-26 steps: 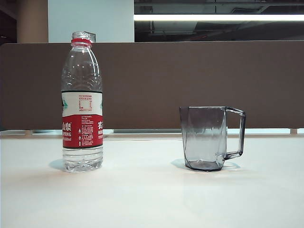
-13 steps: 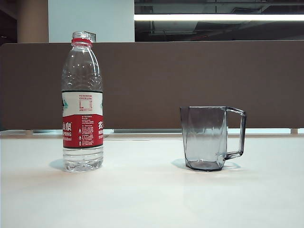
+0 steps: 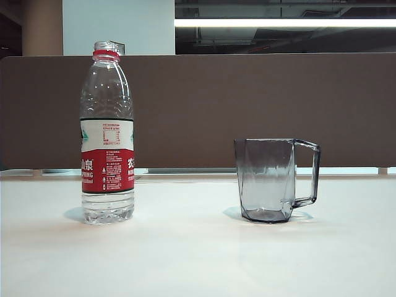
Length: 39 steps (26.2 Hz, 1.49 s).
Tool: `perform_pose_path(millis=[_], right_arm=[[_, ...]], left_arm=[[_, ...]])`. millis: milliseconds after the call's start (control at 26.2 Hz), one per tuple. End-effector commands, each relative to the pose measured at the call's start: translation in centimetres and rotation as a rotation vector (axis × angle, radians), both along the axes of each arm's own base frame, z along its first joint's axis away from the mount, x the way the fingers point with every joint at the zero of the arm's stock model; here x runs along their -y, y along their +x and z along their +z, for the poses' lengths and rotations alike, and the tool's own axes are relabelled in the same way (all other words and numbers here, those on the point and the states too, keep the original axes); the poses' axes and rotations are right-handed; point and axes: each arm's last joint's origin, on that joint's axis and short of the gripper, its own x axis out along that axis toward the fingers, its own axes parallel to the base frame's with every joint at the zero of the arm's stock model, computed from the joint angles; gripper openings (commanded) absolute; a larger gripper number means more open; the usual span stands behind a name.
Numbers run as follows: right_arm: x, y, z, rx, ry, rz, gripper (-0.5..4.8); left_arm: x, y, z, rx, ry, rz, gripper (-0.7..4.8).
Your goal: Pick up the mineral water bottle with the left hand on the table and pour water into the mug until it's half full.
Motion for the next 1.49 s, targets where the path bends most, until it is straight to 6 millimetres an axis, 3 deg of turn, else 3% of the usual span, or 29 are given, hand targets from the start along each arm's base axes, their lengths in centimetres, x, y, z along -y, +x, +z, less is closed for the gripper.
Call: perform_pose_path(millis=[38, 229, 421, 765, 803, 841, 994, 1185, 1491], right_arm=[[-0.2, 0.4, 1.6, 0.009, -0.006, 0.072, -0.02], [-0.9, 1.3, 2.6, -0.03, -0.008, 0.143, -0.02], [-2.7, 1.8, 2.3, -0.078, -0.012, 0.269, -0.03], [-5.2, 0.7, 1.3, -0.183, -0.052, 0.355, -0.02], [-5.4, 0.5, 1.1, -0.195, -0.06, 0.37, -0.02], [-5.6, 0.3, 1.0, -0.204, -0.068, 0.394, -0.02], [-6.2, -0.2, 0.9, -0.215, -0.084, 0.396, -0.02], [-6.5, -0.5, 0.7, -0.228, -0.099, 0.435, -0.02], [-6.5, -0.7, -0.1, -0.31, -0.119, 0.467, -0.02]], left_arm=[[0.1, 0.5, 1.1, -0.006, -0.043, -0.053, -0.05], [0.9, 1.0, 1.0, -0.047, -0.074, -0.148, -0.05], [2.6, 0.8, 0.9, -0.059, -0.076, -0.175, -0.05], [4.6, 1.4, -0.2, -0.146, -0.006, -0.286, -0.03], [4.8, 1.5, -0.3, -0.161, -0.001, -0.296, 0.12], [4.9, 1.7, -0.5, -0.175, 0.003, -0.303, 0.75], [5.3, 2.4, -1.0, -0.21, 0.012, -0.326, 4.79], [5.8, 3.4, -1.4, -0.223, 0.015, -0.361, 4.79], [7.5, 6.9, -3.7, -0.265, 0.024, -0.402, 4.79]])
